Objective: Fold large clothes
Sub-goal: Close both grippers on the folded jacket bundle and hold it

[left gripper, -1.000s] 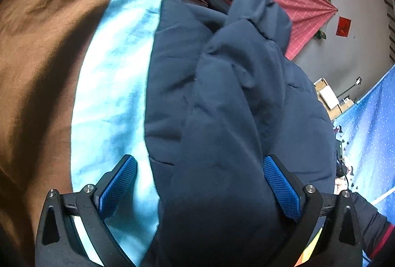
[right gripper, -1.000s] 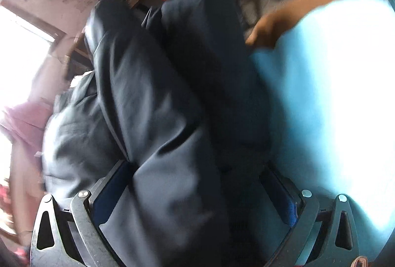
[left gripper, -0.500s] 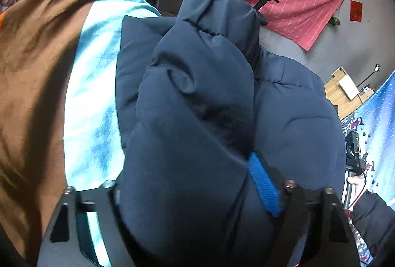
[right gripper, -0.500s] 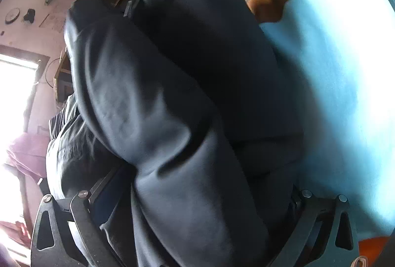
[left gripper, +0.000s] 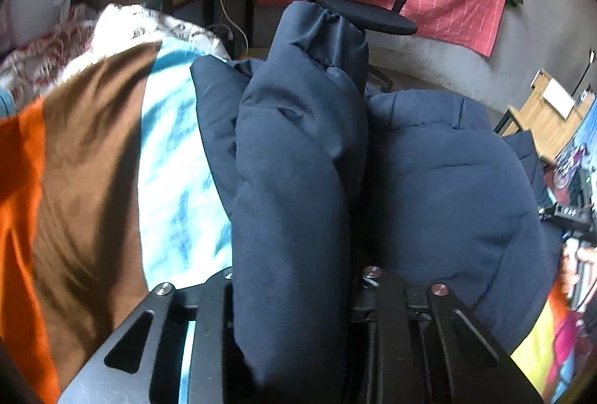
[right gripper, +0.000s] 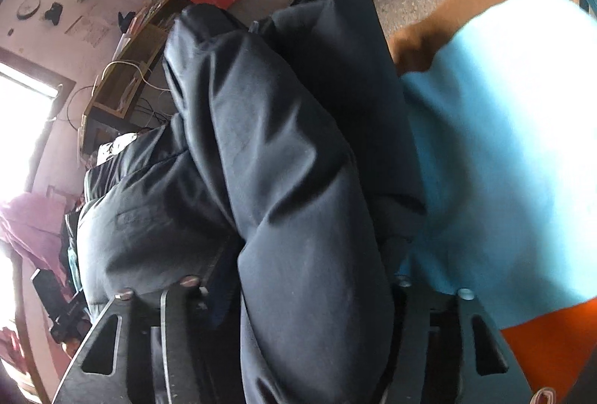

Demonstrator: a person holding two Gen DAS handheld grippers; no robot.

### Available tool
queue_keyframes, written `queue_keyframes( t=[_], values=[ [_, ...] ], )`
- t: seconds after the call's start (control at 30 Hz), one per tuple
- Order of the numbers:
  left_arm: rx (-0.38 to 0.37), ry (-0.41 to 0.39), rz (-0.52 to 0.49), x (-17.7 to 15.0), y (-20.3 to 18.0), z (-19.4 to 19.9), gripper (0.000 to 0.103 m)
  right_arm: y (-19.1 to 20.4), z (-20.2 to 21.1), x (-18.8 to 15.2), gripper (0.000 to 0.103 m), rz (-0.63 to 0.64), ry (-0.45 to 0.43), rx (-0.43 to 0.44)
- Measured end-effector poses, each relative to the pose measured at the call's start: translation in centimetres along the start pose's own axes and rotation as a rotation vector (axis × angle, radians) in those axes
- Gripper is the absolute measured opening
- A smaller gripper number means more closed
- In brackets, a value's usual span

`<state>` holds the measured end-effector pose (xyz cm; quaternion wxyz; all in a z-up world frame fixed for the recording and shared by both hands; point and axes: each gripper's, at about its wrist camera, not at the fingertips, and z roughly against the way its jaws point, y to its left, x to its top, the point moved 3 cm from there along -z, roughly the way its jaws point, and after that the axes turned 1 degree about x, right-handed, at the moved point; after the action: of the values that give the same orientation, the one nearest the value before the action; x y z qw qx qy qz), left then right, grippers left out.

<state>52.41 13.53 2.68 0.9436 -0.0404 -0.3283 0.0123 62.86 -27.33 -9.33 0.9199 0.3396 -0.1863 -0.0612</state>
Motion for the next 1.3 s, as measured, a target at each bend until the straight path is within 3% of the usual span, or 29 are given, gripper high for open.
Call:
queue_keyframes(
  t=[0.17, 0.23, 0.43, 0.73, 1.3],
  values=[
    [0.063, -0.029, -0.02, -0.9, -1.2, 1.0, 0.016, 0.9, 0.9, 0.1, 0.036, -0.001, -0.014, -0.034],
    [0.062, -0.042, -0.003, -0.9, -1.1, 1.3, 0.014, 0.9, 1.4, -0.2, 0.029, 0.025, -0.032, -0.047],
    [0.032, -0.075, 0.041, 0.5, -0.9, 3.1, 0.012, 3.5, 3.5, -0.3, 0.02, 0.098, -0.067, -0.054],
    [0.026, -0.117, 0.055, 1.8, -0.8, 6.9, 0.012, 7.6, 6.7, -0.4, 0.019, 0.147, -0.113, -0.008],
    [0.016, -0.171, 0.037, -0.4, -2.0, 16.0, 0.012, 12.0, 13.2, -4.4, 0.019, 0.23, -0.125, 0.029]
  ],
)
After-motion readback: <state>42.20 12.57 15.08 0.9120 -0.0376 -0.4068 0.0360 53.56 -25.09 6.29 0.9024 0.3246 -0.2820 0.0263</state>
